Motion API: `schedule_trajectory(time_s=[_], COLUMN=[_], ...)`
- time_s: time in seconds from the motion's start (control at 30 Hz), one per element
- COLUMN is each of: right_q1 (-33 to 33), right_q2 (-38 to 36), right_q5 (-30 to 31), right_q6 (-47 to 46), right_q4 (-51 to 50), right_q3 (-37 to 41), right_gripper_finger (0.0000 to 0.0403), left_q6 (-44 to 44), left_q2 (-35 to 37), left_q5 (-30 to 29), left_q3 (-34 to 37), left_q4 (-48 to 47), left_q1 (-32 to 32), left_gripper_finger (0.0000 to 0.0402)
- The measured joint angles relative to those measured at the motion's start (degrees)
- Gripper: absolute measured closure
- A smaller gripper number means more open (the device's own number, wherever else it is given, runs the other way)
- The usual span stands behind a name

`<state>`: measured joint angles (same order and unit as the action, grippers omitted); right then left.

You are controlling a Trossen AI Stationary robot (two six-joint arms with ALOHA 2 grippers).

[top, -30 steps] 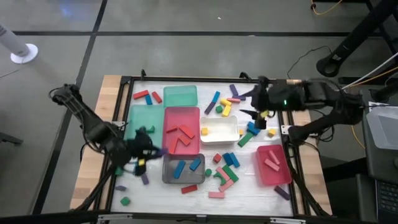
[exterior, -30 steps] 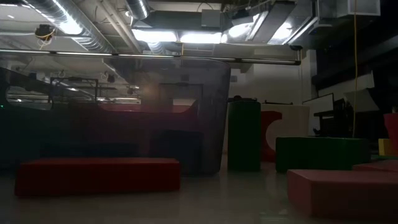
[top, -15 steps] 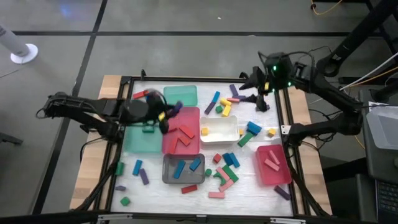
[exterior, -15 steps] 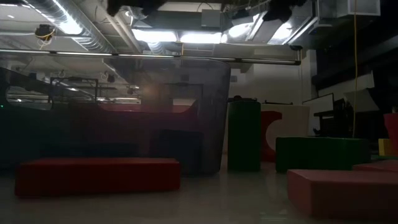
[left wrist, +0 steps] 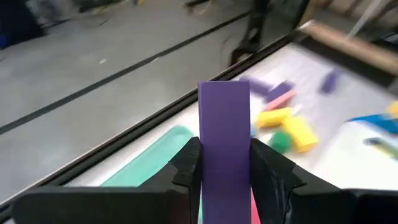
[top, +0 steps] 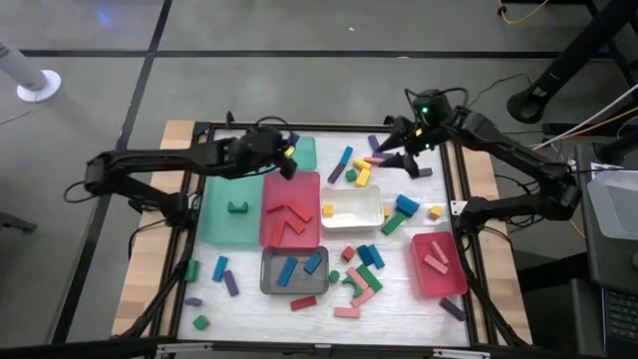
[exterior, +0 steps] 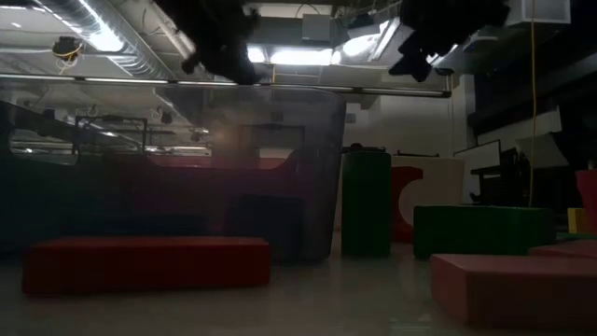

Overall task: Sort blocks
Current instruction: Put the violet block into the top green bin, then put the red block into the top pink bin

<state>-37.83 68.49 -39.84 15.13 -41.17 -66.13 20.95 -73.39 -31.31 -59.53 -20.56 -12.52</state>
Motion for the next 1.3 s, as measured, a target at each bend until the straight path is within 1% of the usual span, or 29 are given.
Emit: schedule_trajectory(time_s=[0.1, 0.17, 0.27, 0.33, 0.4, 0.47, 0.57, 0.67, 0.8, 0.93, 1.03, 1.13, 1.3], right_q1=[-0.02, 0.0, 2.26, 4.77, 8.6, 13.14, 20.62, 27.18, 35.15, 42.52, 47.31, 51.35, 55.46], right_q2=[0.02, 0.02, 0.02, 0.02, 0.02, 0.02, 0.02, 0.02, 0.42, 2.53, 5.46, 9.13, 16.3], right_q5=[-0.34, -0.63, -0.59, 0.99, 3.99, 8.59, 16.37, 22.59, 30.32, 37.47, 40.65, 42.62, 45.2], right_q6=[-3.89, -7.6, -14.39, -18.54, -22.78, -26.24, -30.66, -35.66, -45.69, -55.28, -60.18, -64.34, -68.65], right_q4=[-1.01, -0.97, -0.87, -0.88, -0.82, -0.63, -0.43, 0.48, 3.28, 5.51, 6.37, 9.12, 11.17], right_q3=[2.04, 2.93, 3.97, 4.39, 4.73, 4.85, 4.85, 4.85, 4.85, 4.85, 4.85, 4.85, 3.68], right_gripper_finger=[0.0148, 0.0148, 0.0148, 0.0148, 0.0148, 0.0148, 0.0148, 0.0148, 0.0148, 0.0148, 0.0148, 0.0148, 0.0148], left_q6=[-0.28, -0.64, -2.35, -3.54, -4.59, -5.68, -8.48, -10.47, -9.54, -8.9, -9.63, -12.54, -17.25], left_q2=[-4.16, -6.73, -10.05, -11.96, -13.76, -15.36, -17.46, -19.1, -20.29, -20.18, -19.31, -18.22, -17.24], left_q5=[0.03, 1.08, 4.04, 5.63, 6.44, 6.61, 6.68, 6.7, 6.69, 6.72, 7.68, 9.92, 10.67], left_q3=[0.0, 0.0, 0.02, 0.02, 0.02, 0.04, 0.04, 0.04, 0.04, 0.04, -0.38, -0.9, -0.92], left_q4=[0.04, 0.04, 0.0, 0.0, -0.19, -0.36, -0.31, -0.37, -0.28, -0.34, -2.77, -5.64, -8.66], left_q1=[-2.25, -3.51, -5.07, -5.89, -6.52, -7.12, -8.09, -9.26, -10.93, -11.97, -11.6, -10.67, -9.08], left_gripper_finger=[0.0314, 0.0314, 0.0314, 0.0314, 0.0313, 0.0308, 0.0292, 0.0269, 0.0238, 0.0219, 0.0217, 0.0221, 0.0224])
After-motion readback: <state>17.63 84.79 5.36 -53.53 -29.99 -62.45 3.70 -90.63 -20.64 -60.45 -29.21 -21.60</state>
